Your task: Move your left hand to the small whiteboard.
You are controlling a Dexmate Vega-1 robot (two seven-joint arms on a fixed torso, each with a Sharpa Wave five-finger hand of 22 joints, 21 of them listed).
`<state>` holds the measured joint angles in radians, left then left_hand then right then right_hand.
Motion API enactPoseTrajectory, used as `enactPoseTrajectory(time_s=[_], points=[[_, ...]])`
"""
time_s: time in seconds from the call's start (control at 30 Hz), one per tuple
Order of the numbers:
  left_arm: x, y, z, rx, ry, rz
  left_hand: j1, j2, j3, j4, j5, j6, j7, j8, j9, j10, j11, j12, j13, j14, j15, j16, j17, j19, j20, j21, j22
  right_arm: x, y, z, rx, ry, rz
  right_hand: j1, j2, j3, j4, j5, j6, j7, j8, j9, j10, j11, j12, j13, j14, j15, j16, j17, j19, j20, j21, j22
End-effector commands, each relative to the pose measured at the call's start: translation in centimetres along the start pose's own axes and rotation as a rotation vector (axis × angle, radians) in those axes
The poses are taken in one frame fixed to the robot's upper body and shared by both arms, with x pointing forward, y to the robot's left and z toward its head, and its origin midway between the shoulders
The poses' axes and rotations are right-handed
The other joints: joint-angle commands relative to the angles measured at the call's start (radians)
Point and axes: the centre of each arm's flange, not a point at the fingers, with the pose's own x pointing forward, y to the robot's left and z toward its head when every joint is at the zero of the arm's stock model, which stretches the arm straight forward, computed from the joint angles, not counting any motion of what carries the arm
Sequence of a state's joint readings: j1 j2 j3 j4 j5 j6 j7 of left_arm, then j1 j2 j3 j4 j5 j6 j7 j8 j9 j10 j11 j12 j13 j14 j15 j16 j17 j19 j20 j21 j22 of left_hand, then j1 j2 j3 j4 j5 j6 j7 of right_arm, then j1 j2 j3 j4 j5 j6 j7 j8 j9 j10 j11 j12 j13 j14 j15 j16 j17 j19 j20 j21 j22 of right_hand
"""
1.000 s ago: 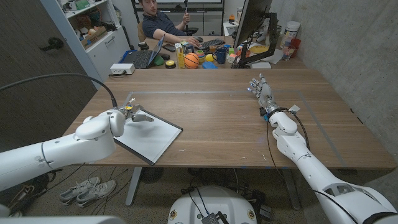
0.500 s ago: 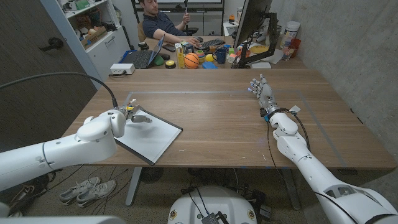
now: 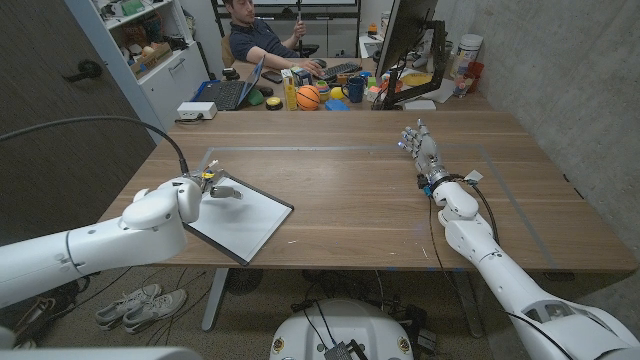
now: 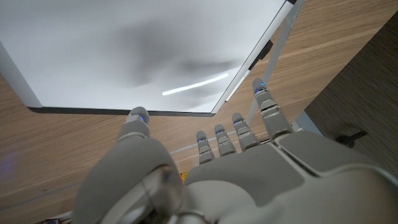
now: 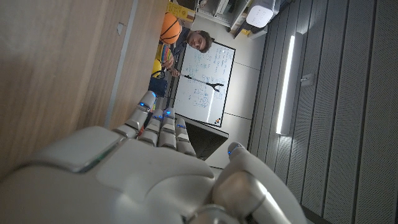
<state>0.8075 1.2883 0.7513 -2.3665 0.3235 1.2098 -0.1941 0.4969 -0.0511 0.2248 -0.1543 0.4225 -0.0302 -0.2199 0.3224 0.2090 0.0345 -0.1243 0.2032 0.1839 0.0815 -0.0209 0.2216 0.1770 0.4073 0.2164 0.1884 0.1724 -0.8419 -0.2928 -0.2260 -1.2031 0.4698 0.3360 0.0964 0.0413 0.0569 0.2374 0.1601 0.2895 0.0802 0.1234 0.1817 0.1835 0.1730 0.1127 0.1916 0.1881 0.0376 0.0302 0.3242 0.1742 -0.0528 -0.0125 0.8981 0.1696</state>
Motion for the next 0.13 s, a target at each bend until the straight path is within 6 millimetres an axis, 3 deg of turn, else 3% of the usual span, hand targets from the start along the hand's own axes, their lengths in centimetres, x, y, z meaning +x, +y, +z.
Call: enactPoseTrajectory(time_s=[0.03,0.13], points=[[-0.27,0.05,-0.05,0.004,-0.012,0.019,0.017,0.000,0.013,0.000,-0.006,0.007,-0.002,0.000,0.001,-0.002,0.001,-0.002,0.006,0.003,-0.010,-0.002,0.002,0.004,0.003,-0.002,-0.001,-0.40,0.43,-0.20,-0.001,0.010,0.005,-0.010,0.003,-0.005,0.000,0.005,-0.006,0.002,0.004,0.004,0.000,-0.002,0.002,0.003,0.002,0.001,-0.005,0.004,0.008,0.000,-0.008,0.002],[-0.40,-0.03,0.04,0.005,-0.016,0.018,0.020,0.002,0.013,0.000,-0.007,0.009,-0.002,0.000,0.000,-0.003,0.005,-0.003,0.006,0.002,-0.011,-0.003,0.002,0.003,0.003,-0.003,-0.001,-0.48,0.54,-0.28,0.000,0.013,0.008,-0.011,0.003,-0.006,0.000,0.005,-0.006,0.001,0.004,0.004,-0.001,-0.002,0.002,0.003,0.002,0.001,-0.006,0.004,0.009,0.000,-0.010,0.002]])
